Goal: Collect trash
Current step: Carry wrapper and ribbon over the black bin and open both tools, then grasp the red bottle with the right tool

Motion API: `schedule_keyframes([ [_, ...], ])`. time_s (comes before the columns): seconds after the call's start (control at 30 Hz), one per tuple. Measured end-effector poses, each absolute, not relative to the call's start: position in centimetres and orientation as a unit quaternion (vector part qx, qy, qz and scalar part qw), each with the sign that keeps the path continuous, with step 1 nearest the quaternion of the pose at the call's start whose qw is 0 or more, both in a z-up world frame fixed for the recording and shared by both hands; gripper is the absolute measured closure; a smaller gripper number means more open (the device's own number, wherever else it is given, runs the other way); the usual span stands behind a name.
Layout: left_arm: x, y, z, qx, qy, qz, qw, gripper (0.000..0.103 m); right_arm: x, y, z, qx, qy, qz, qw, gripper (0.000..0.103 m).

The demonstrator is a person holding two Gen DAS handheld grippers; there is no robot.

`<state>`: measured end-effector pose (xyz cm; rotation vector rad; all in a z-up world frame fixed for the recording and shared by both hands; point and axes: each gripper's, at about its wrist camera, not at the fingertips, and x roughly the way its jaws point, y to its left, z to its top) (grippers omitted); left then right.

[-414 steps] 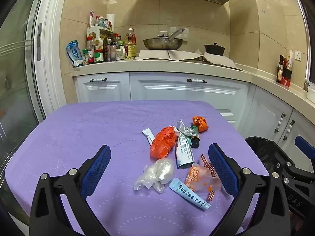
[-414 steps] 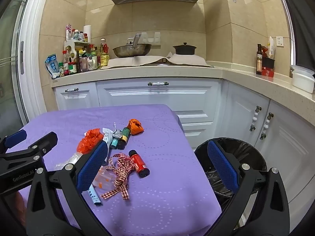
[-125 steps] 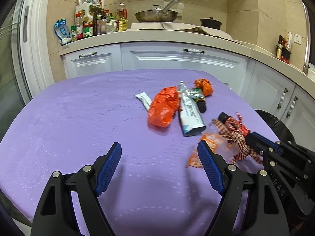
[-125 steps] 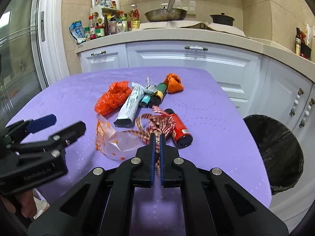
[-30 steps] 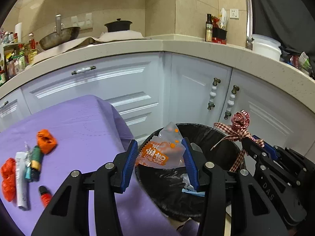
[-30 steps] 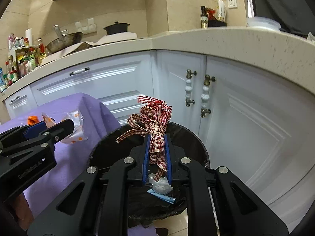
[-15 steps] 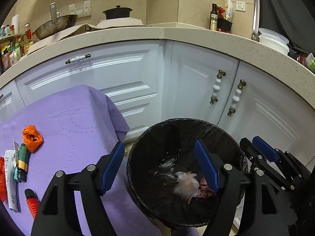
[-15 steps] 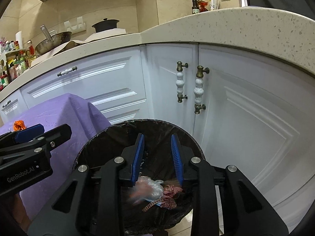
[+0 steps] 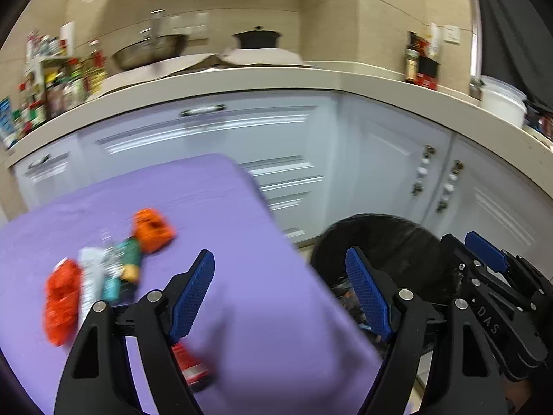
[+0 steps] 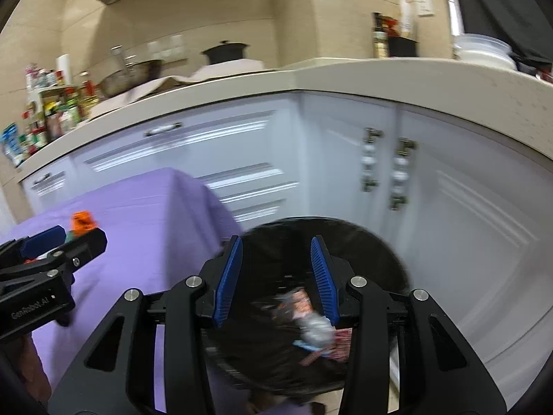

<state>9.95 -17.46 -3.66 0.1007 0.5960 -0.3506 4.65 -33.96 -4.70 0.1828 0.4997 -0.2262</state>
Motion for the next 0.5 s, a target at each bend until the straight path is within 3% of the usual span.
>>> schedule_keyframes([
  [0.5, 8.1, -2.9, -4.1, 0.004, 0.307, -0.050, 0.950, 0.027, 5.8, -19.6, -3.8, 0.050, 0.263, 0.038, 0.963, 0.063],
])
